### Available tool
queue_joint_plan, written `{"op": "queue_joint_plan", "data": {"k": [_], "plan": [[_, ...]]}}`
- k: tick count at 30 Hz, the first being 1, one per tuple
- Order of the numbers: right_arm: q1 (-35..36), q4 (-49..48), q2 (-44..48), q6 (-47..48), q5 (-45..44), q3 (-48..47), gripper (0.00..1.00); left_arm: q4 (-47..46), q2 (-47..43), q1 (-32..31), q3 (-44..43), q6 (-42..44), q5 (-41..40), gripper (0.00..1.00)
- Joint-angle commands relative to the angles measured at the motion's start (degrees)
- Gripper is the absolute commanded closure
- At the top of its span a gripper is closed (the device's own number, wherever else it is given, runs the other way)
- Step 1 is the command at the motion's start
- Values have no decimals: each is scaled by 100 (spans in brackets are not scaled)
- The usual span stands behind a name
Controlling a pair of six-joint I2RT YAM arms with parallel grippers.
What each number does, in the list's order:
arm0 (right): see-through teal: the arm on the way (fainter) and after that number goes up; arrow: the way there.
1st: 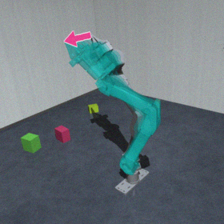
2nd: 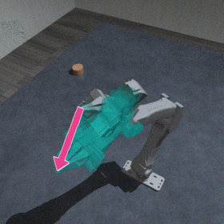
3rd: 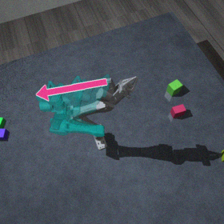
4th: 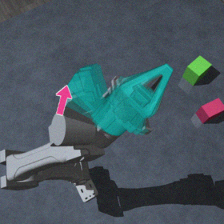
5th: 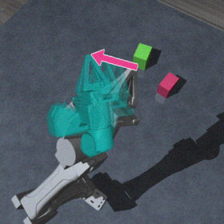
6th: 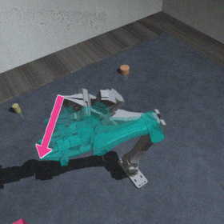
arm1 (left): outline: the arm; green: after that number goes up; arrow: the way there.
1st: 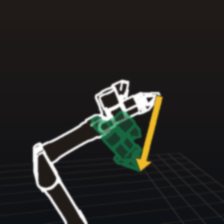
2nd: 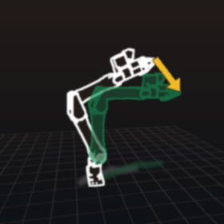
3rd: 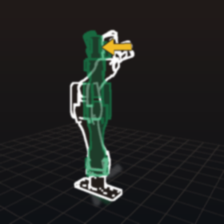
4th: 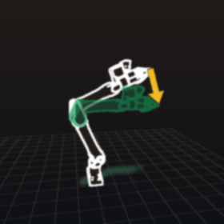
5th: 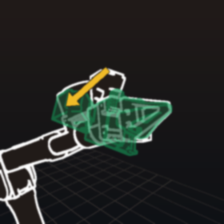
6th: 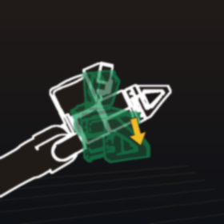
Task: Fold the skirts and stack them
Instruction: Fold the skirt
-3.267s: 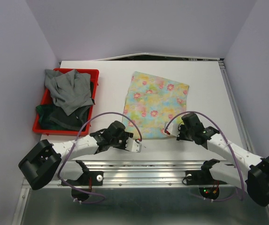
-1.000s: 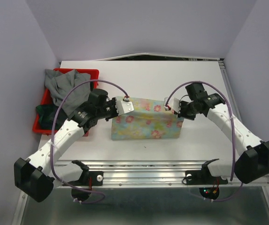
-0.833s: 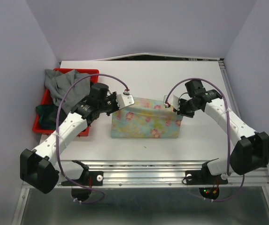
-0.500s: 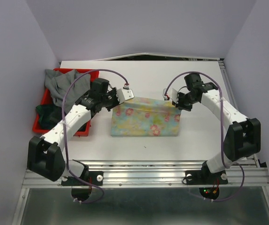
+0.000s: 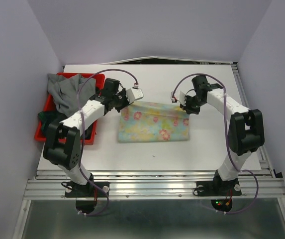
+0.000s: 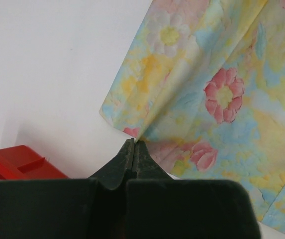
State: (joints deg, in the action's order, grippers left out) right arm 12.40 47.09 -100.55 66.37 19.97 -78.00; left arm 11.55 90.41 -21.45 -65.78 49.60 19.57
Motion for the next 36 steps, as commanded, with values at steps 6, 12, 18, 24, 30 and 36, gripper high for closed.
{"op": "queue_joint_plan", "data": {"k": [6, 12, 18, 24, 30, 36], "plan": [[-238, -429, -948, -352, 95, -848, 92, -636, 995, 282, -629, -337, -217, 100], [-291, -525, -1291, -1001, 51, -1209, 42, -724, 1619, 300, -1190, -522, -383, 76], [-414, -394, -1405, -1802, 296, -2077, 30, -347, 2016, 335, -2298, -890, -683, 57], [-528, 379, -1958, -2470, 798, -3544, 30, 426, 1279, 396, -2318, -1513, -438, 51], [-528, 371, -2828, -3226, 1229, -4083, 37, 1243, 153, 379, -1300, -2287, 626, 55], [-528, 310, -3277, -3315, 1265, -4031, 52, 1508, -182, 326, -254, -2692, 1048, 63]]}}
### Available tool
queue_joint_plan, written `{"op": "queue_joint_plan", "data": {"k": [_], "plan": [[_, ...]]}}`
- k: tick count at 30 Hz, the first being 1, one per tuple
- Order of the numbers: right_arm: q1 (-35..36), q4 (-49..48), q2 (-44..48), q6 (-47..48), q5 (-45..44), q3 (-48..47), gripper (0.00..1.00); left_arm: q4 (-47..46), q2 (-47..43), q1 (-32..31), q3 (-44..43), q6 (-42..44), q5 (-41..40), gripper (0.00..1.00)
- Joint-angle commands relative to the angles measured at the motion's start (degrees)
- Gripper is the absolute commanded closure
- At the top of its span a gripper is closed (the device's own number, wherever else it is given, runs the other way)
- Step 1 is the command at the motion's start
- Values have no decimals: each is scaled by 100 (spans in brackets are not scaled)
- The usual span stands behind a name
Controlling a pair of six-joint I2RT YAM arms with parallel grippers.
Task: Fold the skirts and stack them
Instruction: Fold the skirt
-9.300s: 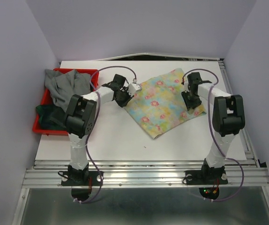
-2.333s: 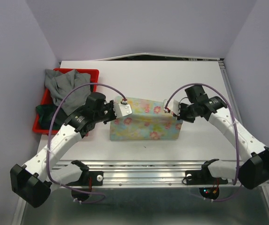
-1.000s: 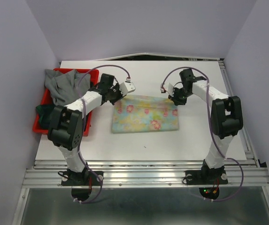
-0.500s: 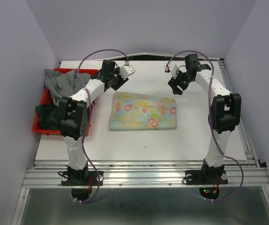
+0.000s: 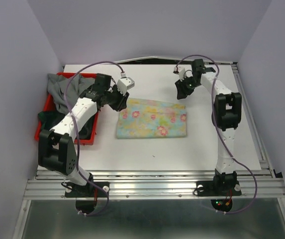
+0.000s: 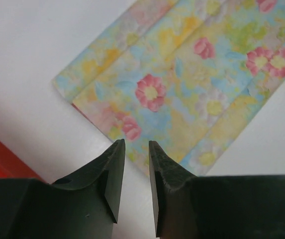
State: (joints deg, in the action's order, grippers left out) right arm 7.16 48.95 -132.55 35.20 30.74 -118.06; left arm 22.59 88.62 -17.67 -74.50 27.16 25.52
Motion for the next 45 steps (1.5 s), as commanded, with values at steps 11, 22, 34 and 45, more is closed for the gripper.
{"op": "queue_joint_plan", "data": {"k": [11, 22, 34, 45], "plan": [[-4, -289, 676, -57, -68, 1934, 86, 193, 953, -246, 903, -966, 622, 72], [145, -237, 2232, -733, 537, 4289, 99, 578, 3255, -131, -1925, -545, -626, 80], [1621, -1721, 2207, -2648, 1539, 5003, 98, 924, 4788, -140, -5100, -544, -521, 73], [1280, -1214, 3244, -2510, 1040, 4959, 91, 237, 2329, -114, -2777, -1045, -847, 62]]}}
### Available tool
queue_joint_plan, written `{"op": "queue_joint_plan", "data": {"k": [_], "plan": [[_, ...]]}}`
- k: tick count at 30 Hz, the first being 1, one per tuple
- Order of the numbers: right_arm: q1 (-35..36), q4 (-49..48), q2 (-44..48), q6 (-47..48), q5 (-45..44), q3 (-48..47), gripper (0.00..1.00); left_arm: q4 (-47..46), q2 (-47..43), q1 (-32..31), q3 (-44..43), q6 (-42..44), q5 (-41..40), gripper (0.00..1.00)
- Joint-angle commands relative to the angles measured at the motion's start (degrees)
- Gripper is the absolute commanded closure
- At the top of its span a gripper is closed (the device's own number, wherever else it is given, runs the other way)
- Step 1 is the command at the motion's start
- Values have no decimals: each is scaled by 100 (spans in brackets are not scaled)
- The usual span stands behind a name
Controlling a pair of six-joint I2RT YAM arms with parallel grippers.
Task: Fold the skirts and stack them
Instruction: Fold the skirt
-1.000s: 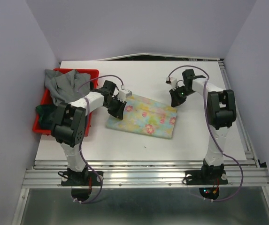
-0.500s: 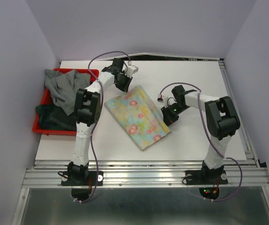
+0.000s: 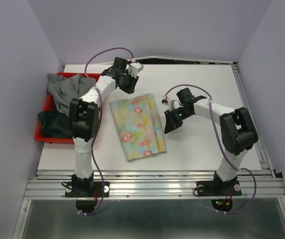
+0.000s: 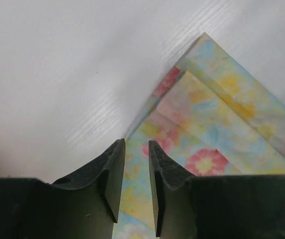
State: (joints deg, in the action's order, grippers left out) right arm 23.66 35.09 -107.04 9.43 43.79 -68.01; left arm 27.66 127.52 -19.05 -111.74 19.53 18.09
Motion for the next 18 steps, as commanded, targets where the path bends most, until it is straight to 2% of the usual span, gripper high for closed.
{"op": "queue_joint_plan", "data": {"k": [1, 4, 7, 9, 12, 18], "plan": [[-597, 217, 798, 146, -388, -81, 90, -200, -1729, 24, 1205, -326, -138, 62], [-889, 253, 730, 129, -389, -457, 79, -138, -2249, 24, 2213, -432, -8, 62], [-889, 200, 440, -46, -345, -1062, 75, -287, -2478, -11, 3067, -537, 90, 62], [-889, -18, 132, -336, -178, -1275, 75, -463, -2443, -64, 3307, -555, 143, 62], [-889, -239, -193, -547, -178, -1566, 75, -534, -2154, -204, 3379, -573, 73, 62], [-942, -380, -265, -688, -292, -1567, 75, -393, -1266, -459, 2755, -240, -156, 61]]}}
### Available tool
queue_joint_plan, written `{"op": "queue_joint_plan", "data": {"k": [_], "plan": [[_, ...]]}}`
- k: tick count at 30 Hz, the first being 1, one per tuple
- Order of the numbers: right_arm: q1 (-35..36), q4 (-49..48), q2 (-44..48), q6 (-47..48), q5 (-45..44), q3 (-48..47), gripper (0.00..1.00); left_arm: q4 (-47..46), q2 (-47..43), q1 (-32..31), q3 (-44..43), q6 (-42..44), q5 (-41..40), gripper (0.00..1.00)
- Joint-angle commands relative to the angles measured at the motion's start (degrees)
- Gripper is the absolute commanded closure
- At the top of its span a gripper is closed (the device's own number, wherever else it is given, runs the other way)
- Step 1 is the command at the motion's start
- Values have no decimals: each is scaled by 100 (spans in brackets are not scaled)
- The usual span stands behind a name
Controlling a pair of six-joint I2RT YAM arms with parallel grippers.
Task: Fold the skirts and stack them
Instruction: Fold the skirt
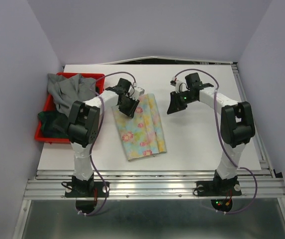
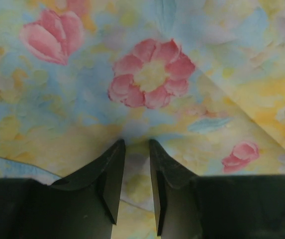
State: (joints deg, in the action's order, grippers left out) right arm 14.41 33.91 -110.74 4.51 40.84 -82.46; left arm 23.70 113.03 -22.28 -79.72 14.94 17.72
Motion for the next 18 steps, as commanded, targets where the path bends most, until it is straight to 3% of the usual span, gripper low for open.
{"op": "queue_joint_plan", "data": {"k": [1, 9, 16, 18], "plan": [[-87, -262, 175, -196, -6, -78, 75, 20, 288, -153, -656, 290, -137, 60], [-588, -227, 518, -337, 73, 501, 75, 617, 1721, -635, -1992, 1544, -224, 59], [-642, -385, 676, -749, 398, 1301, 73, 749, 2117, -1137, -2407, 2469, -242, 59], [-642, -656, 659, -1004, 635, 1661, 65, 541, 2021, -1190, -2320, 2803, -190, 59]]}}
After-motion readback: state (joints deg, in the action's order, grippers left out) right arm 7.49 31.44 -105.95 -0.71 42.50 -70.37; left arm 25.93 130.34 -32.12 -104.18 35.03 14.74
